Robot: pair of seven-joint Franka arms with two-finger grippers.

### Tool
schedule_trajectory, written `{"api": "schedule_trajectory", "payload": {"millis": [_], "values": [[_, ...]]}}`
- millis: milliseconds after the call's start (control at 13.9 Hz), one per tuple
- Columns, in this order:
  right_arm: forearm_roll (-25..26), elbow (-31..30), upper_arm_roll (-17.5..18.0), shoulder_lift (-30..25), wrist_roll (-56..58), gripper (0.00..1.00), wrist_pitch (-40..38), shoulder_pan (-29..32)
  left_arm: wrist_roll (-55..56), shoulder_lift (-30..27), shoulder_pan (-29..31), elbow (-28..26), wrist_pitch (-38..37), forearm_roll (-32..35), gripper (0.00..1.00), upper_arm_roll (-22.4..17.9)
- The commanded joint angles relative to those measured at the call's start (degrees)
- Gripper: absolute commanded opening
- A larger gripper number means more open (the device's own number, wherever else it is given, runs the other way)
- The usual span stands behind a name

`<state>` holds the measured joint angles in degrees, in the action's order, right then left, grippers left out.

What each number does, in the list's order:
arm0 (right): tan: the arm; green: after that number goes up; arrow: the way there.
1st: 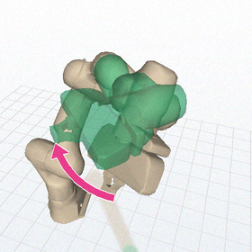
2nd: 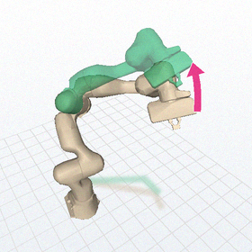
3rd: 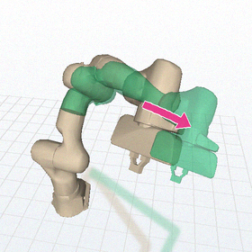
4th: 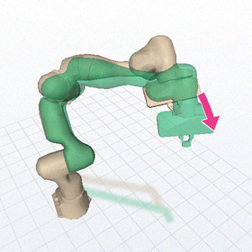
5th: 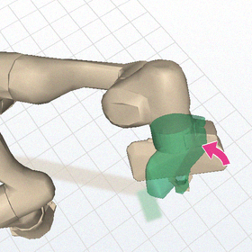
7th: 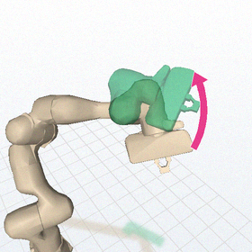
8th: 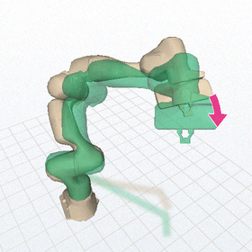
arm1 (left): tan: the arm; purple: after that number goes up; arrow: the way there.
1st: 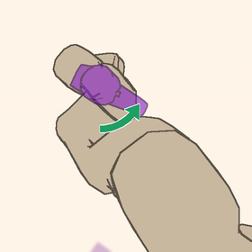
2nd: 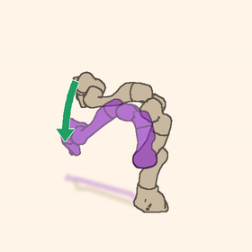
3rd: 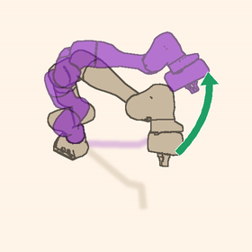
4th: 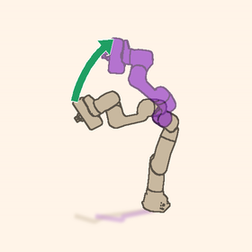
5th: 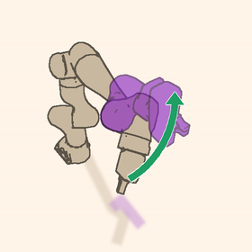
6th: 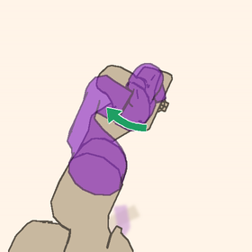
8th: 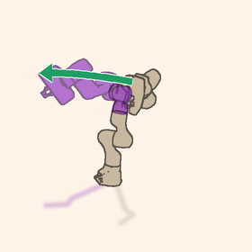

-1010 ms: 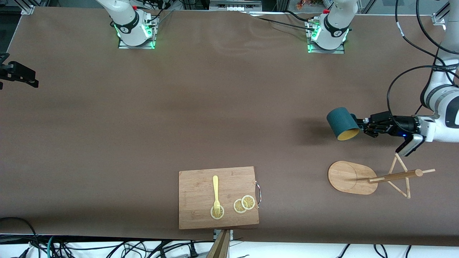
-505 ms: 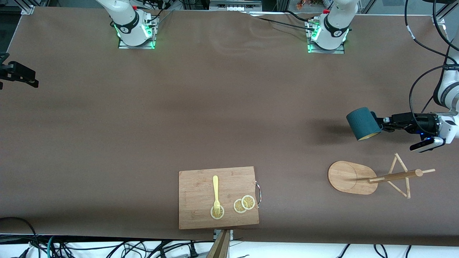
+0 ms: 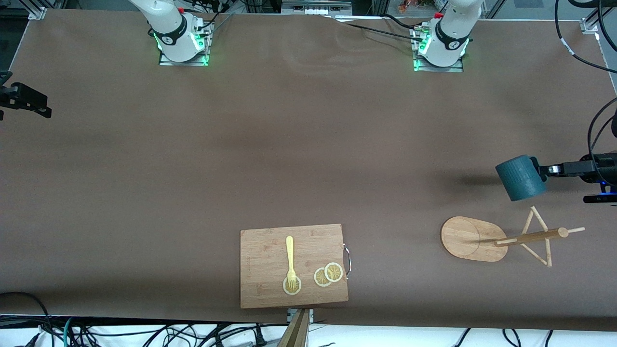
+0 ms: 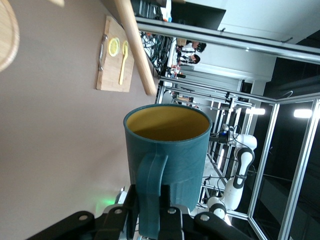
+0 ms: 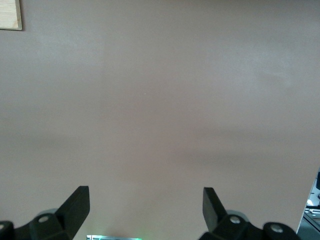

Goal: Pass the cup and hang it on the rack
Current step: 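Lift the mug by its handle with the left gripper toward the rack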

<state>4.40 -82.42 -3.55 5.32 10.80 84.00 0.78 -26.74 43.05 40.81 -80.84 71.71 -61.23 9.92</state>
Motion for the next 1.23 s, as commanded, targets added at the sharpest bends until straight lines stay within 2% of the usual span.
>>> {"api": "schedule_trajectory", "payload": {"millis": [0, 144, 361, 577, 938, 1154], "values": [[-0.9, 0.5, 0.4, 0.1, 0.3, 1.00, -0.1, 0.8, 2.2, 6.8, -0.6, 8.4, -1.7, -0.3, 0.00, 0.2], [-0.9, 0.5, 0.4, 0.1, 0.3, 1.00, 0.0, 0.8, 3.2, 8.8, -0.7, 11.2, -1.6, -0.3, 0.00, 0.2], [-1.2, 0.6, 0.4, 0.2, 0.3, 1.00, -0.1, 0.7, 7.0, 9.9, -0.9, 12.5, -0.4, -0.4, 0.00, 0.1], [-1.2, 0.7, 0.4, 0.3, 0.3, 1.00, -0.1, 0.8, 15.7, 10.3, -1.1, 12.8, -0.3, -1.2, 0.00, 0.2], [-1.2, 0.7, 0.5, 0.3, 0.3, 1.00, -0.1, 0.7, 21.2, 11.0, -0.9, 12.9, -0.3, -1.9, 0.00, 0.3], [-1.3, 0.7, 0.4, 0.3, 0.3, 1.00, -0.1, 0.7, 22.6, 11.7, -0.6, 13.1, -0.2, -5.4, 0.00, 0.2]]}}
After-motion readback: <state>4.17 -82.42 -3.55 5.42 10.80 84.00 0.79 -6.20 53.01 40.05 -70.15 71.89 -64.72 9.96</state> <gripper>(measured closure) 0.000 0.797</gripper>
